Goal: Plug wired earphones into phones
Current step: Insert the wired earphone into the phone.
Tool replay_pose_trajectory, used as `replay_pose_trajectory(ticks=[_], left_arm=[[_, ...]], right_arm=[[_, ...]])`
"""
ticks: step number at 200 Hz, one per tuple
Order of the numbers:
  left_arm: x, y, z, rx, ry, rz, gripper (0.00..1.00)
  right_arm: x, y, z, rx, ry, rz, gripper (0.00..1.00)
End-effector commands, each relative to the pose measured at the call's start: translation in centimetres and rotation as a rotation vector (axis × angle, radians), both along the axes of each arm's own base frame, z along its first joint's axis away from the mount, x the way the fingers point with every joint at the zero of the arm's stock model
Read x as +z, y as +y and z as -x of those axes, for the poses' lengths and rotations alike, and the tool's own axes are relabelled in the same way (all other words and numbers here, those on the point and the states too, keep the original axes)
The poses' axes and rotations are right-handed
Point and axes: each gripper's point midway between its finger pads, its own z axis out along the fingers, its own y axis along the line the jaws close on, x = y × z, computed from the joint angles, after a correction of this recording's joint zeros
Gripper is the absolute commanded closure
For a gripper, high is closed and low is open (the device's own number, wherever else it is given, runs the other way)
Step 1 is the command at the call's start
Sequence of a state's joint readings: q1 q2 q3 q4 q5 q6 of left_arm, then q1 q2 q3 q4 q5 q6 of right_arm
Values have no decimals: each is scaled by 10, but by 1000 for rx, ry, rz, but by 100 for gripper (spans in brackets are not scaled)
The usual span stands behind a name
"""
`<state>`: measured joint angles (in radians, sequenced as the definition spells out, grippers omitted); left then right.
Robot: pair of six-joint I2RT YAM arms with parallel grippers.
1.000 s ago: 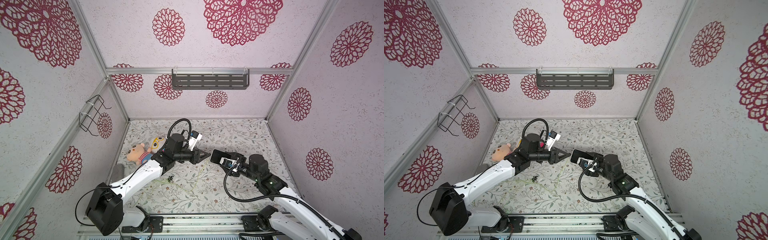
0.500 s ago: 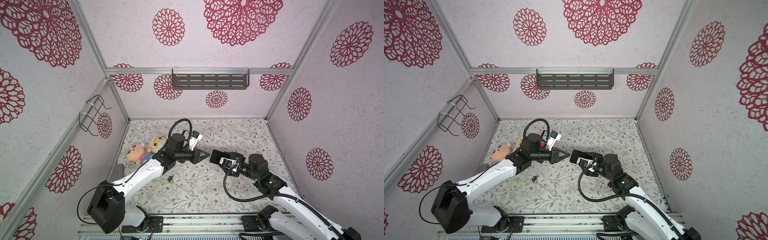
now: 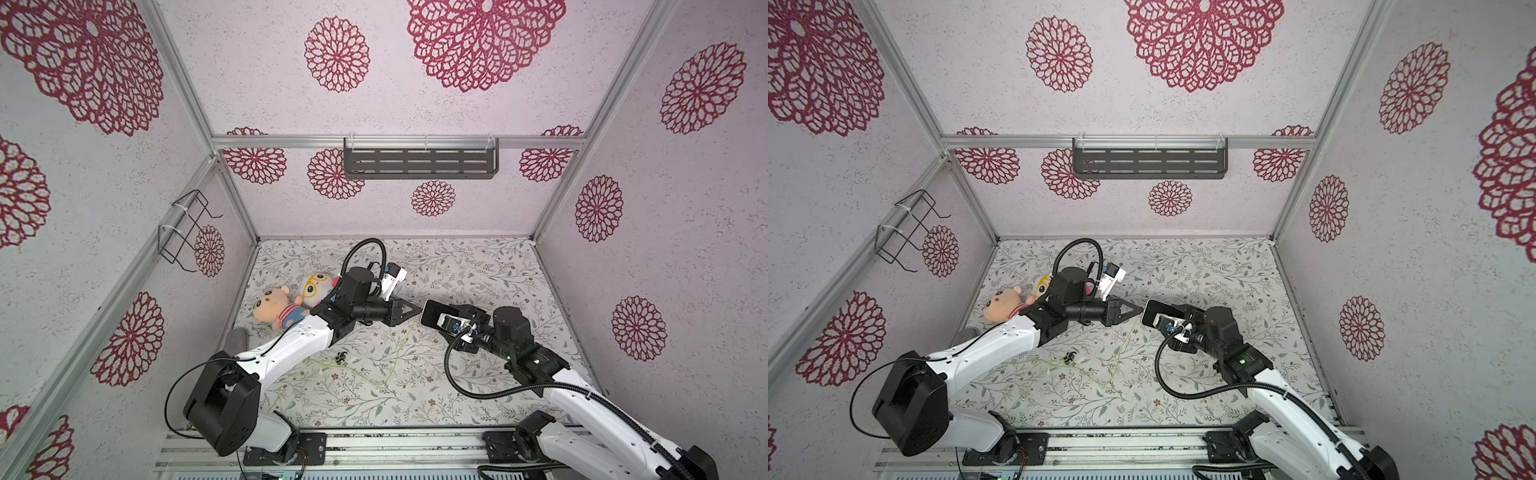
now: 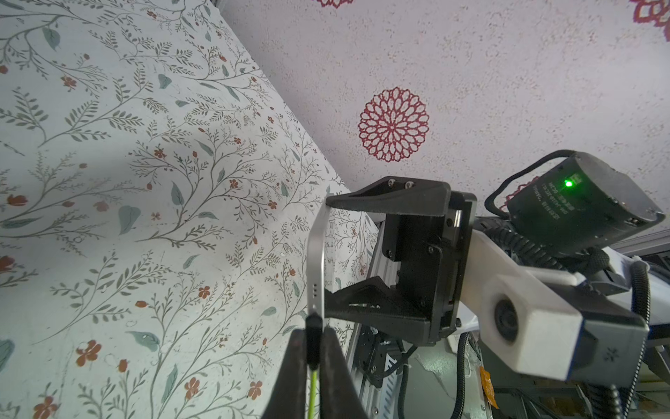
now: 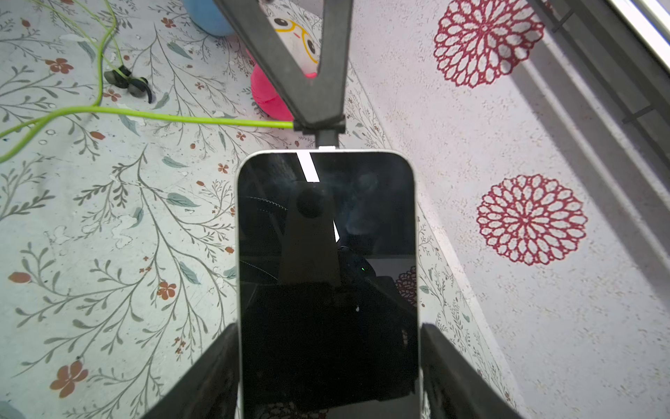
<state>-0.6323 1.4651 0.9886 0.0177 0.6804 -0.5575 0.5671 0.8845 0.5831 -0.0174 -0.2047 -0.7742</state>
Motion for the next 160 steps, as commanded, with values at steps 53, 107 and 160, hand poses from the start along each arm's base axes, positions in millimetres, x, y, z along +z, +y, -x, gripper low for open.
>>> replay_pose_trajectory(ticks=[53, 107, 160], left_arm=[[28, 65, -35, 288, -208, -158, 26], [60, 150, -52, 692, -425, -217, 3], [57, 181, -66, 833, -392, -247, 2]], right_arm=[[-4, 7, -6, 29, -54, 30, 51], [-77, -6, -13, 40, 165, 279, 51], [-129, -24, -24, 56, 357, 458, 51]])
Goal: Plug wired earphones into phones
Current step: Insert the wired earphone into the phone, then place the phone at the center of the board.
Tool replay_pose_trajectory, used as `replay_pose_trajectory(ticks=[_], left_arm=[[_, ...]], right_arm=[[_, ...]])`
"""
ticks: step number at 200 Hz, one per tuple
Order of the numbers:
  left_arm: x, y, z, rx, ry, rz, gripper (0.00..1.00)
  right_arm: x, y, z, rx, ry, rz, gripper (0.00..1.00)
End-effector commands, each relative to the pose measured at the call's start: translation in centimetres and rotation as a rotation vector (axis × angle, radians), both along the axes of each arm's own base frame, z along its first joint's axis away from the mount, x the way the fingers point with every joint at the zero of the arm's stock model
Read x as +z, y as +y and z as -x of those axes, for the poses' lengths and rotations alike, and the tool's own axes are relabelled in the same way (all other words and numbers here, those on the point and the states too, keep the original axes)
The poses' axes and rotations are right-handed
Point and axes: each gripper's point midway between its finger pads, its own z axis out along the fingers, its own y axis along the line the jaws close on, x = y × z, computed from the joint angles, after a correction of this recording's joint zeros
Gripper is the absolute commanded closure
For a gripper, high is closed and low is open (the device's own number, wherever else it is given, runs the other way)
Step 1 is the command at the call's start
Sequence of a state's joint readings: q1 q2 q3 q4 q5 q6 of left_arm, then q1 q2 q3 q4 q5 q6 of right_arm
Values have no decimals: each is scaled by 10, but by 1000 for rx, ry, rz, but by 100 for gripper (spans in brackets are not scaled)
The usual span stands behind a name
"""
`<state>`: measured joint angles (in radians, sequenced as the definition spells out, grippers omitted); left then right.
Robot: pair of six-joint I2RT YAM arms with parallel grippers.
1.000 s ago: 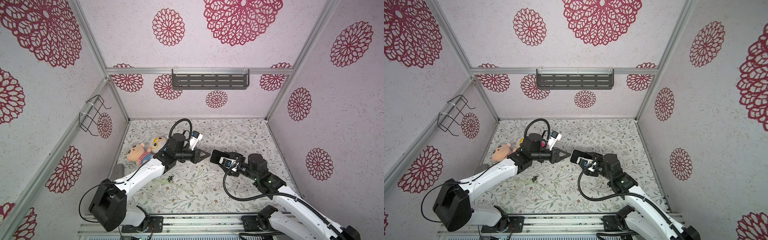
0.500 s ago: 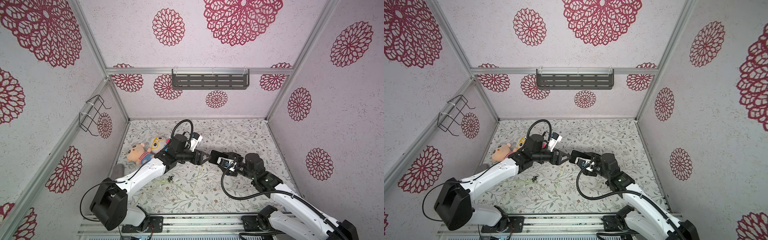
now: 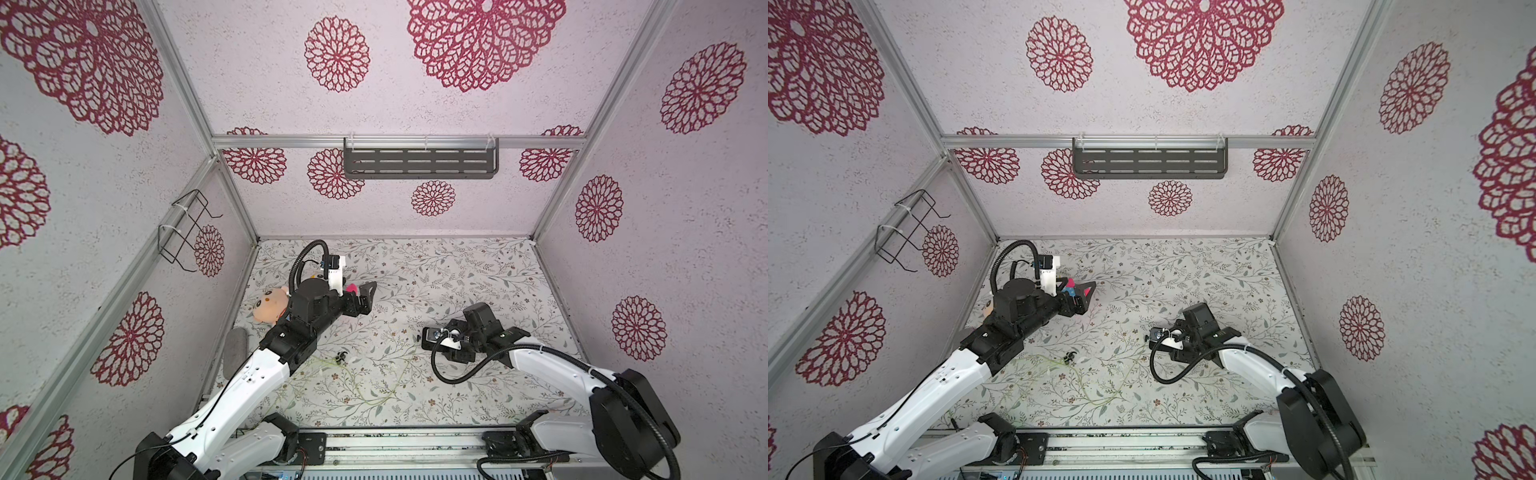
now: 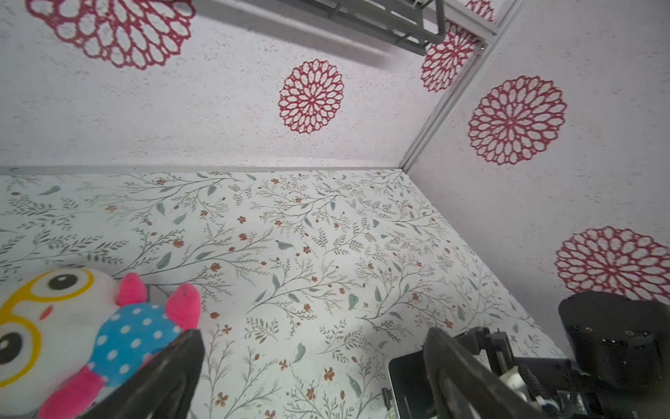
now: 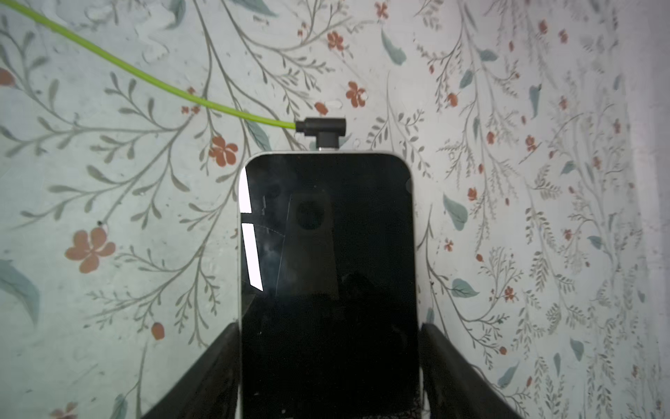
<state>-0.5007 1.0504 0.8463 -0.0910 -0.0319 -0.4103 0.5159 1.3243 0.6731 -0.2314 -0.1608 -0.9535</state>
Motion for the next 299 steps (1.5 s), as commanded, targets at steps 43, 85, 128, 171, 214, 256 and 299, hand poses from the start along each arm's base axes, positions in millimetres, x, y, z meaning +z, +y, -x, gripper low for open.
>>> replay_pose_trajectory(ticks=[43, 85, 128, 171, 214, 256, 299], left_arm=[[-5, 21, -17, 85, -20, 11, 1], [-9, 24, -20, 74, -23, 36, 0], [-17, 41, -27, 146, -24, -31, 0], [-18, 49, -28, 173, -46, -63, 1], [-20, 61, -30, 219, -74, -118, 2], [-19, 67, -27, 227, -112, -164, 2], [-18, 85, -24, 284, -182, -217, 2]], right_arm=[[-7, -10, -18, 21, 79, 77, 50], [-21, -18, -24, -24, 124, 70, 49], [-39, -23, -22, -29, 192, 115, 45], [-47, -20, -19, -24, 240, 111, 31], [-44, -20, -18, -30, 230, 100, 1], [-8, -13, -23, -52, 138, 17, 1], [73, 4, -25, -96, -77, -260, 1]])
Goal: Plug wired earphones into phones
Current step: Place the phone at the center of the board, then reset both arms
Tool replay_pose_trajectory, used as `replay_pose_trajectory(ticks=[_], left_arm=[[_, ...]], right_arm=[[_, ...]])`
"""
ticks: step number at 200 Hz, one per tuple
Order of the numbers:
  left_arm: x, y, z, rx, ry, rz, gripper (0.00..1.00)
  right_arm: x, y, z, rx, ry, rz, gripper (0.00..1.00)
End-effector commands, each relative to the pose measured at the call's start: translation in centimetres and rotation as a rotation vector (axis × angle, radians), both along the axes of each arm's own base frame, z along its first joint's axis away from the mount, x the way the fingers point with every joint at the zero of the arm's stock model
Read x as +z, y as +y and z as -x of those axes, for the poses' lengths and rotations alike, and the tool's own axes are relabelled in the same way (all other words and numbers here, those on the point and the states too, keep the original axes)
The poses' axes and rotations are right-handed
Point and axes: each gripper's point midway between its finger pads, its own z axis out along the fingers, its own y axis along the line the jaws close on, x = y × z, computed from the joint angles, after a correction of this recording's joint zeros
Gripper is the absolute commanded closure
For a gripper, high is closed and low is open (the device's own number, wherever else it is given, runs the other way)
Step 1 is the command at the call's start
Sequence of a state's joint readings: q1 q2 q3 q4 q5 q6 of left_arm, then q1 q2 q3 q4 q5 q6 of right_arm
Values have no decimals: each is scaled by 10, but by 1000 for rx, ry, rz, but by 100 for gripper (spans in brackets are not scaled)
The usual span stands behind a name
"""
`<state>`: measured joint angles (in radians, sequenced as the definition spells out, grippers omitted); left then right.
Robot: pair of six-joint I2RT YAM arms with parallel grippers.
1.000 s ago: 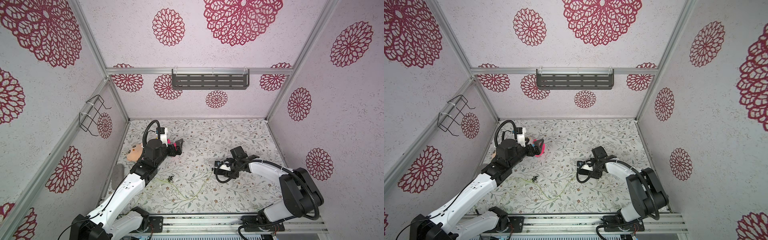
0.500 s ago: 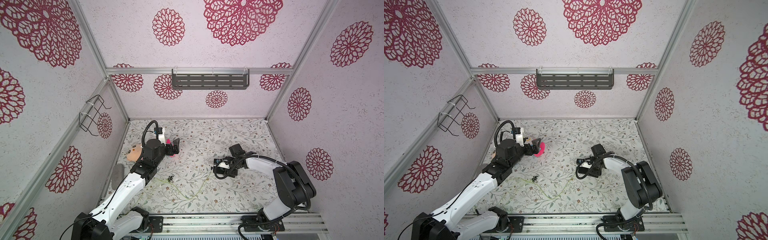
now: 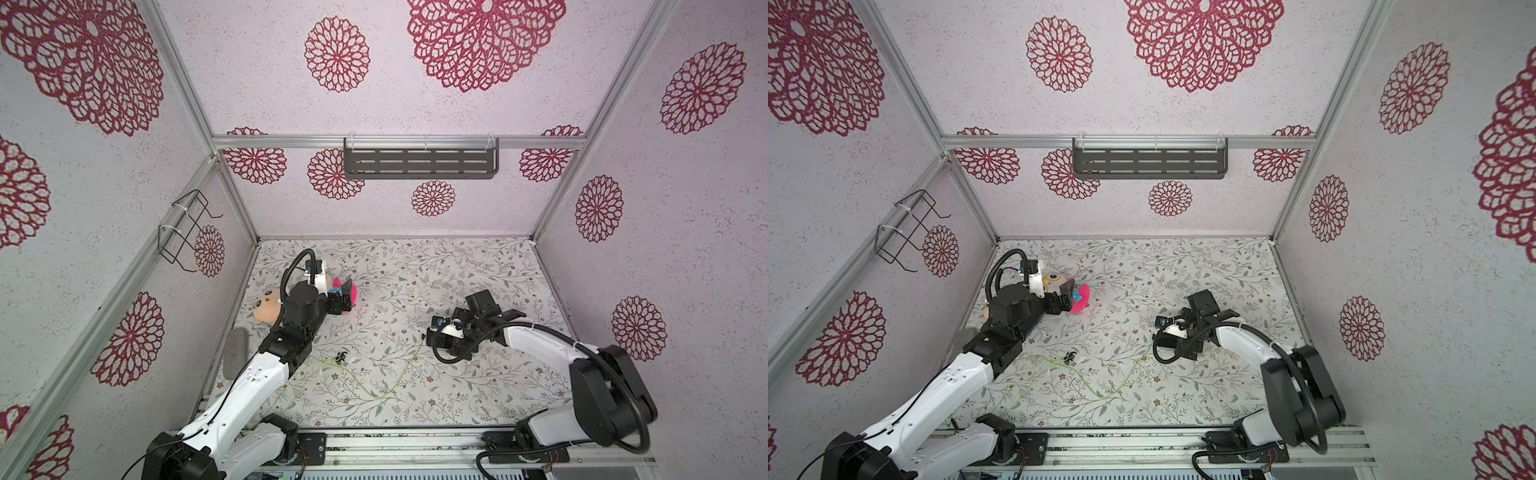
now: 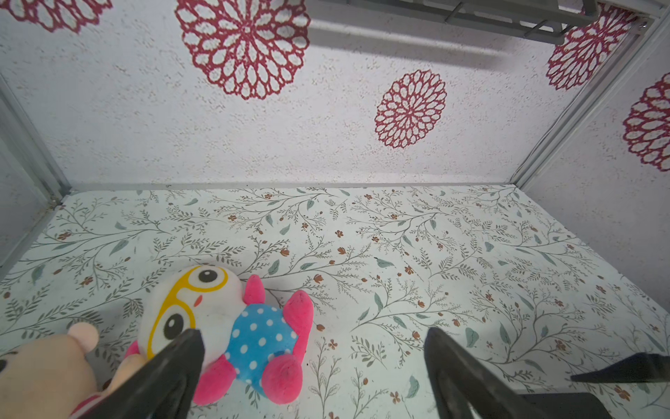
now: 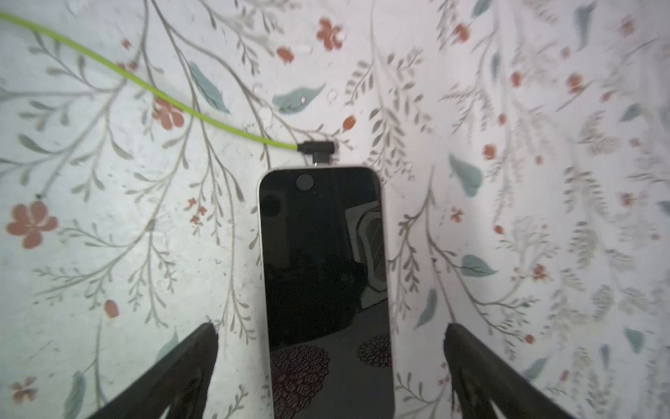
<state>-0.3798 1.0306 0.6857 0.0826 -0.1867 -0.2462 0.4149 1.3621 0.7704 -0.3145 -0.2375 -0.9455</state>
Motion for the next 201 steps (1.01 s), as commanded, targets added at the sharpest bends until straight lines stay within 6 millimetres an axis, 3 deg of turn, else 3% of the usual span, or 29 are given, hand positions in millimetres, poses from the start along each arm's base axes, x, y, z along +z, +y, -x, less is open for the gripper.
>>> replay_pose_trajectory(ticks=[1, 26, 42, 54, 71, 89, 116, 142, 163, 183, 201], left_arm=[[12, 18, -2, 59, -85, -50, 2], [4, 52, -5, 197, -89, -66, 2], [-5, 74, -7, 276, -72, -97, 2], [-13, 94, -7, 361, -53, -115, 2], [-26, 119, -6, 455, -21, -151, 2], [-39, 143, -4, 553, 5, -165, 2], [-60, 163, -3, 629, 62, -226, 2], [-83, 173, -8, 674, 121, -271, 2], [-119, 175, -14, 668, 186, -200, 2], [-118, 175, -24, 638, 174, -243, 0], [-114, 190, -18, 693, 137, -175, 0]], right_arm=[[60, 16, -5, -41, -145, -211, 1], [125, 14, -19, -184, -341, -452, 1], [166, -3, -30, -340, -502, -627, 1], [193, -28, -35, -491, -626, -774, 1], [212, -88, -37, -821, -802, -960, 1], [195, -141, -31, -1103, -889, -993, 1], [143, -183, -30, -1361, -879, -802, 1], [110, -201, -19, -1456, -898, -768, 1], [84, -208, -22, -1499, -872, -657, 1], [68, -208, -29, -1493, -858, -638, 2], [67, -199, -43, -1453, -842, -637, 1]])
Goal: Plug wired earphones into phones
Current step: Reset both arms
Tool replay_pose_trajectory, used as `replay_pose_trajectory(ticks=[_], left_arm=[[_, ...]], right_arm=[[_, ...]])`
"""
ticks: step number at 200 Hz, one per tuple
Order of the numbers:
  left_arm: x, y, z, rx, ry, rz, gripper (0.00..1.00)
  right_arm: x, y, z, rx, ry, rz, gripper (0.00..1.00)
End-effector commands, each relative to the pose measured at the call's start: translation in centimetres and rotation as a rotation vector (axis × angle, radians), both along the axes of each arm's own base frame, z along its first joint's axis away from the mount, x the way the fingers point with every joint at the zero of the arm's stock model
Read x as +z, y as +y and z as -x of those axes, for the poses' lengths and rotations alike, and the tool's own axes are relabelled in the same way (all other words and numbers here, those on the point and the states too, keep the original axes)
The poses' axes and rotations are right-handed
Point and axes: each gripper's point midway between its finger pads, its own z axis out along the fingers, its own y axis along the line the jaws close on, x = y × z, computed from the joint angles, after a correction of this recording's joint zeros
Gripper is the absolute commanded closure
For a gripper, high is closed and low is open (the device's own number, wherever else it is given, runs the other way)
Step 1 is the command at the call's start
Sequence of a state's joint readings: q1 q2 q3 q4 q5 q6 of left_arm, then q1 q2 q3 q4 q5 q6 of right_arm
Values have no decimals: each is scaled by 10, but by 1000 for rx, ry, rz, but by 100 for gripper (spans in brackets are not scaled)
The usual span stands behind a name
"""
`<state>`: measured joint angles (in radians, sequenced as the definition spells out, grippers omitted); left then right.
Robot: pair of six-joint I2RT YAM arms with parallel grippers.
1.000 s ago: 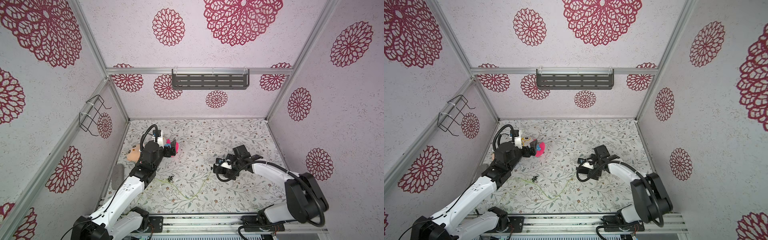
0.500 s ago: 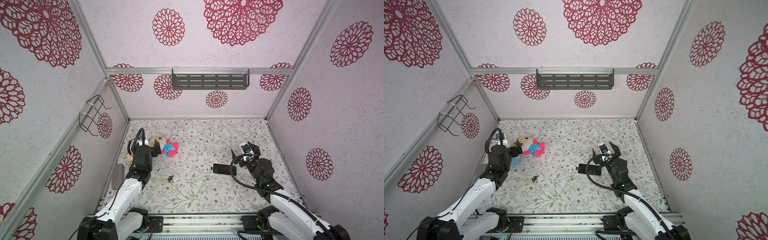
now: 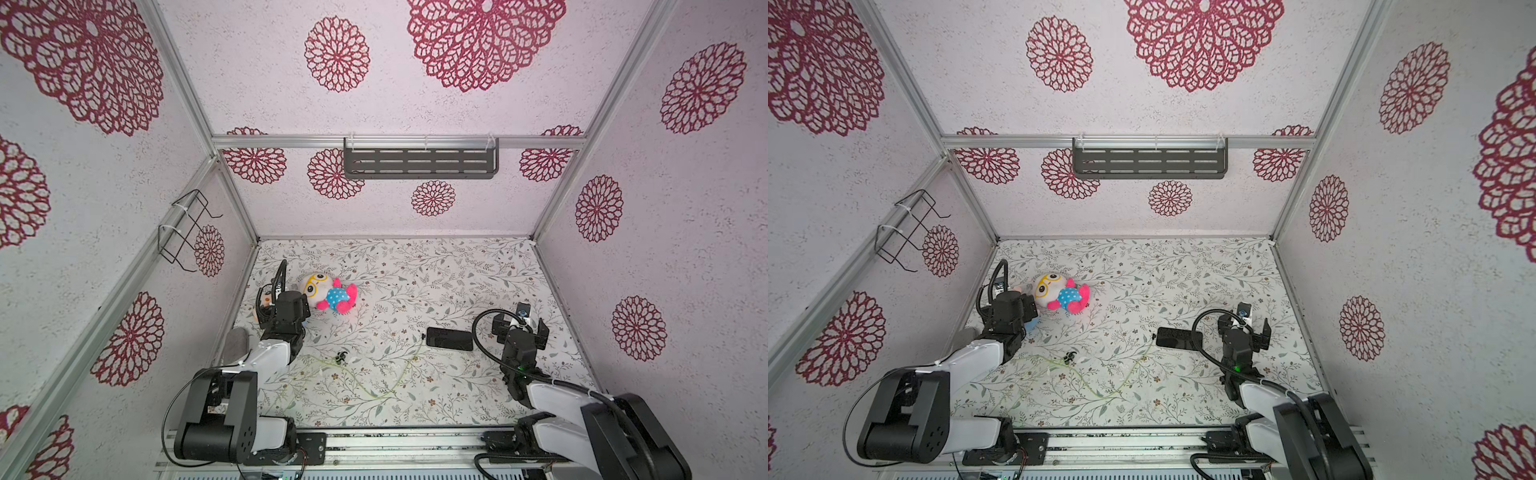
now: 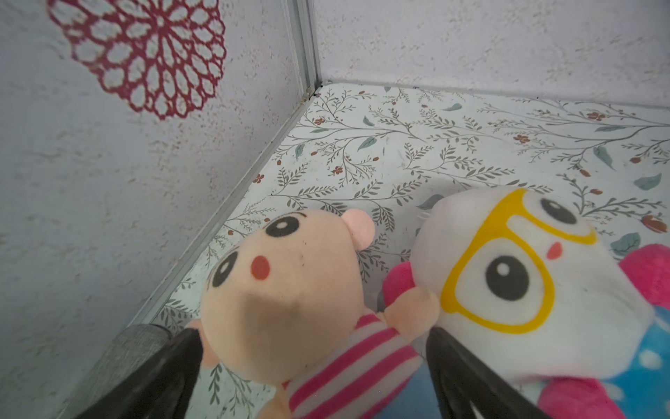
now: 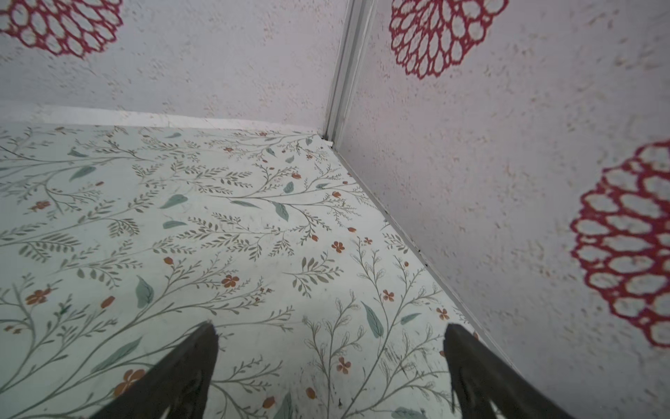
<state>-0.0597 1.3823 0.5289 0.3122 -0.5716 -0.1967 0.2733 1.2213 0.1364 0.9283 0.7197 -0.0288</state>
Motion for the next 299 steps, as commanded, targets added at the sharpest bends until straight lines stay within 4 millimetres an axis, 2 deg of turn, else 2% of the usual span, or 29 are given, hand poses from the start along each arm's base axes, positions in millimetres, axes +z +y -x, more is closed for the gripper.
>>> replay_pose_trajectory(ticks=[1, 15, 41, 54, 80, 92, 115, 128, 153, 299], left_arm=[[22, 12, -4, 30, -138, 36, 0], [29, 14, -3, 13, -200, 18, 1], [37, 6, -8, -68, -266, -17, 1], [36, 1, -10, -113, -305, -33, 0], [16, 9, -12, -76, -322, -45, 0], [20, 8, -14, -74, -351, -67, 1], [15, 14, -16, -45, -300, -42, 2], [17, 18, -17, -22, -317, -45, 2], [16, 20, -16, -9, -306, -41, 2], [14, 20, -16, -11, -304, -40, 2]], right_arm=[[28, 1, -16, -19, -141, -46, 1], [31, 6, -25, 8, -165, -32, 1], [23, 17, -44, 79, -117, 21, 1], [20, 10, -42, 58, -143, 22, 2], [16, 10, -43, 124, -141, -40, 1], [14, 10, -42, 161, -145, -70, 1], [6, 3, -46, 154, -152, -90, 1], [-1, 4, -51, 160, -103, -111, 1], [-2, 3, -56, 166, -100, -119, 1], [-3, 2, -56, 164, -92, -120, 1]])
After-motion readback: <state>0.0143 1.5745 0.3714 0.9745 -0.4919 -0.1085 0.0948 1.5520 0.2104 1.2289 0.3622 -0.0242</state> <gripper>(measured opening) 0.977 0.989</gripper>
